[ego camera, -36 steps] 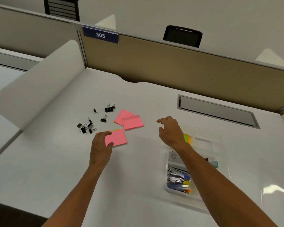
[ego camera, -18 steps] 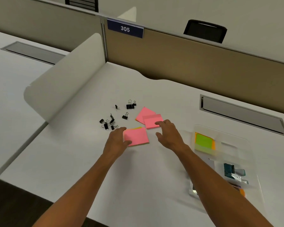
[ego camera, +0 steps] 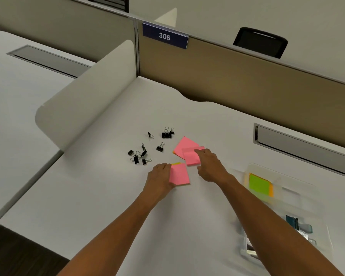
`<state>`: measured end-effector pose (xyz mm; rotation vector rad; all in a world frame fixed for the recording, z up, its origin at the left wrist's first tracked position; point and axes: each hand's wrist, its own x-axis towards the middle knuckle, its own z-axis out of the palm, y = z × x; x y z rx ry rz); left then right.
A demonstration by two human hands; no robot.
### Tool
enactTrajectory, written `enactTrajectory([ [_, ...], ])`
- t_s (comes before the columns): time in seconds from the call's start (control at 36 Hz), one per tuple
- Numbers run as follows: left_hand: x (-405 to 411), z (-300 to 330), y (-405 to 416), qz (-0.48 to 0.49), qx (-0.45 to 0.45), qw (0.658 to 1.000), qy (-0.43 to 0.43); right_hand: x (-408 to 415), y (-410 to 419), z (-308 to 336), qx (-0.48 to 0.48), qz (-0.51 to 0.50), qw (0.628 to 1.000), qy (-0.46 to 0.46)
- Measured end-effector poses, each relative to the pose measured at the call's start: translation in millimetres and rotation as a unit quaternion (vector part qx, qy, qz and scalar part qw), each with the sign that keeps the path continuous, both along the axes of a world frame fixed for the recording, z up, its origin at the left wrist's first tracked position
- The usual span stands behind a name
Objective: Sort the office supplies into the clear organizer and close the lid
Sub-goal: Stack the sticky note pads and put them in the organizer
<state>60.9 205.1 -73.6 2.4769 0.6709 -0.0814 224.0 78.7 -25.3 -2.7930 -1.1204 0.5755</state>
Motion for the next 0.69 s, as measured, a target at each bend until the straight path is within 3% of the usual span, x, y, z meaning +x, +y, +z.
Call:
enactTrajectory([
  [0.69,6,11,-2,-0.023,0.096,0.995,0.02,35,40,-20,-0.116,0.065,0.991,-0.009],
])
